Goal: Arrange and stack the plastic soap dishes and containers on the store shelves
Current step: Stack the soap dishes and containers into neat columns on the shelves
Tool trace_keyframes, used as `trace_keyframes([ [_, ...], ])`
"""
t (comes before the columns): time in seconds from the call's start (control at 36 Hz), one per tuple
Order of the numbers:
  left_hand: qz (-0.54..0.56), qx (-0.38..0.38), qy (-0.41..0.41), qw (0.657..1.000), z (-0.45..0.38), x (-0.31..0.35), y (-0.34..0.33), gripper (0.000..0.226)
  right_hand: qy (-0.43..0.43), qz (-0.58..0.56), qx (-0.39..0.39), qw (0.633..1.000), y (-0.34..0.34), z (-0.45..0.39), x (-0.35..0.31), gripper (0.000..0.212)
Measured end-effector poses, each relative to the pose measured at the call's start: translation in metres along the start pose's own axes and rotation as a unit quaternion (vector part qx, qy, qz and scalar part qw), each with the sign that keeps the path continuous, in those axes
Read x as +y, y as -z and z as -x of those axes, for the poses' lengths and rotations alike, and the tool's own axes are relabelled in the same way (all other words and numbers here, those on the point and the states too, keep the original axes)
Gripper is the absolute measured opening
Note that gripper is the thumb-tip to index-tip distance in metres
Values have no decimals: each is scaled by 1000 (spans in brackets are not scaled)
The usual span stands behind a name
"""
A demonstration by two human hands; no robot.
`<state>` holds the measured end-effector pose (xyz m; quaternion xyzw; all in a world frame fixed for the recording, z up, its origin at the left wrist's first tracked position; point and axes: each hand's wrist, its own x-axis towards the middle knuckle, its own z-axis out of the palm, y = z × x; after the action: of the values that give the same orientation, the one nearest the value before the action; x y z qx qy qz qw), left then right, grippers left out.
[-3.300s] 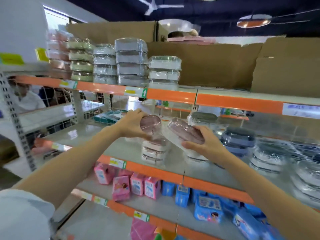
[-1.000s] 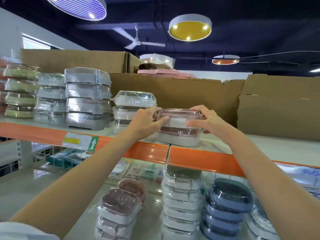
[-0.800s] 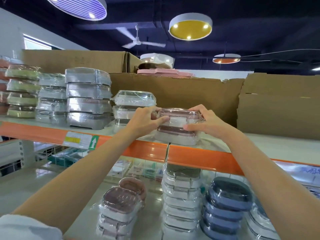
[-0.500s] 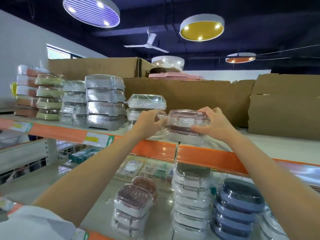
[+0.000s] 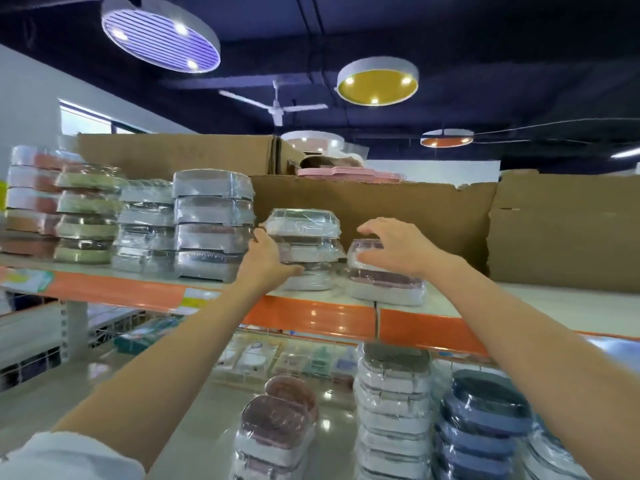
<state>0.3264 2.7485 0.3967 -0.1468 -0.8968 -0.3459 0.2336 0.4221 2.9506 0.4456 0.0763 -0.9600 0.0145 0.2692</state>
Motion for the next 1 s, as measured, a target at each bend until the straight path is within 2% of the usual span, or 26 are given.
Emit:
trace_keyframes([
  [0.08,2,-16,1,1000,-8,-6,-1,107,9,60,-17,998,-10,-15,-16,46],
  [0.28,14,-40,6,999,-24,-28,6,91,-24,140,-36,989,-33,-46,-31,41],
  [0.47,28,-92,-9,995,-34,-37,4,67,-58,279,-119,951,-51,-62,-50,37],
  [0.56,28,-98,-15,995,-35,-40,6,63,-65,275,-122,951,-59,-66,-55,20],
  [0.72,16,-100,-23,995,-33,-45,12,59,-81,243,-106,961,-66,-69,-63,15],
  [0.89,9,-100,-34,994,-32,-54,21,40,-76,233,-97,965,-64,-70,-74,34],
  [0.94,4,-104,-44,994,-30,-54,24,37,-71,222,-105,967,-61,-68,-78,31],
  [1.0,-14,-107,-64,992,-28,-54,26,24,-70,208,-107,970,-57,-63,-82,27],
])
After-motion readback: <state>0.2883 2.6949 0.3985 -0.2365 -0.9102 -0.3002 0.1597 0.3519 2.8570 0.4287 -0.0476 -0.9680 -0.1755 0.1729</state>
